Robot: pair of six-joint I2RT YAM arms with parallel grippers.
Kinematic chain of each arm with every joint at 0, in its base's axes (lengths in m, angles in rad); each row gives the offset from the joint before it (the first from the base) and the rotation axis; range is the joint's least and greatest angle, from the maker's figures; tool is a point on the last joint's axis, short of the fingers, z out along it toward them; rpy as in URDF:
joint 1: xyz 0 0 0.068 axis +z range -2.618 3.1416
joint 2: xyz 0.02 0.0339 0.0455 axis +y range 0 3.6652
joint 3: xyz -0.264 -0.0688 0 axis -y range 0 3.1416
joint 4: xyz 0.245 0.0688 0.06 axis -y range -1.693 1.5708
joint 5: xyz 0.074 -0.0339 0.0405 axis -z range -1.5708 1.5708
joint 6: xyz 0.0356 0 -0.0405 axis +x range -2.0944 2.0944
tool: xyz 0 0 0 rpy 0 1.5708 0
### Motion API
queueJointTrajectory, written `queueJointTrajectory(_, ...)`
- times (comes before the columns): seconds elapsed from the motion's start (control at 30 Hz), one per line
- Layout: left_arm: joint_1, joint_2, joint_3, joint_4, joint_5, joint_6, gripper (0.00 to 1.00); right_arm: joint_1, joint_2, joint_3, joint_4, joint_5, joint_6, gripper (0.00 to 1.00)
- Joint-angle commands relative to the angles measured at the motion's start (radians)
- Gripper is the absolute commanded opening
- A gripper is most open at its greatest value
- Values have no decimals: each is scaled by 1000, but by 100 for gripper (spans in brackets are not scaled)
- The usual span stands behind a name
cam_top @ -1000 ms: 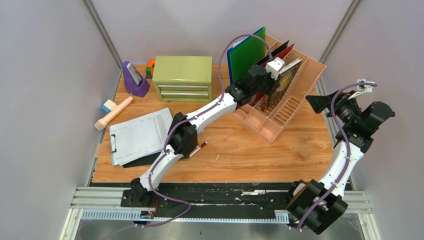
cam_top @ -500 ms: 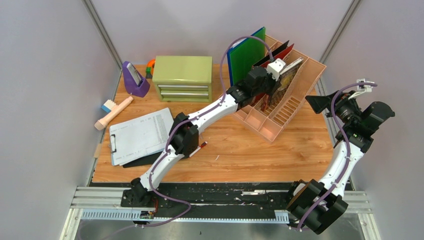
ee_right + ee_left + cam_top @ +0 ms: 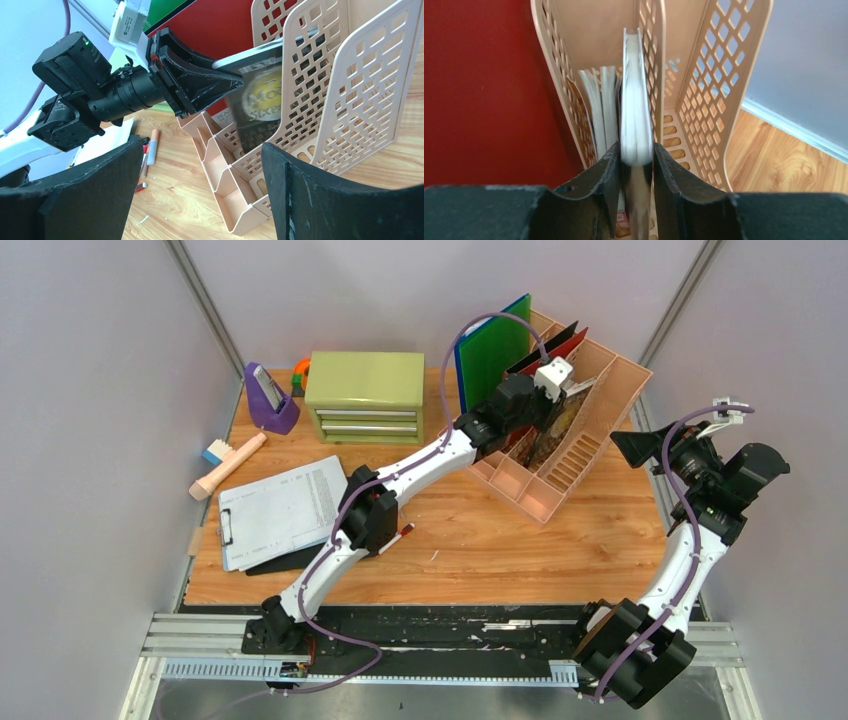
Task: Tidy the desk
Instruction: Place the book in the storage box.
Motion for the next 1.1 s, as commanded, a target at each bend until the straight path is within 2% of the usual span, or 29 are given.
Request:
queueJointTrajectory(0.0,-16,-33,8,85,9,13,37,-6,-4,1,42,-22,10,89)
queueJointTrajectory(0.43,-17,-54,4,66,17,28,38,-5,-6,1,42,-26,10,89)
queueJointTrajectory(0.5,-16,-71,3,32,14,36,44,-6,-5,2,42,-28,10,89)
queueJointTrajectory(0.6,-16,-100,1,-19,11,50,60,-6,-4,2,42,-31,10,89)
queueJointTrajectory(0.77,-16,-184,-13,-132,25,63,78,-6,3,2,42,-36,12,89)
queueJointTrajectory(0.9,-16,-242,-43,-214,28,66,85,-6,11,2,44,-42,17,89)
queueJointTrajectory(1.07,-16,-276,-106,-263,37,60,85,-6,9,2,45,-43,18,89)
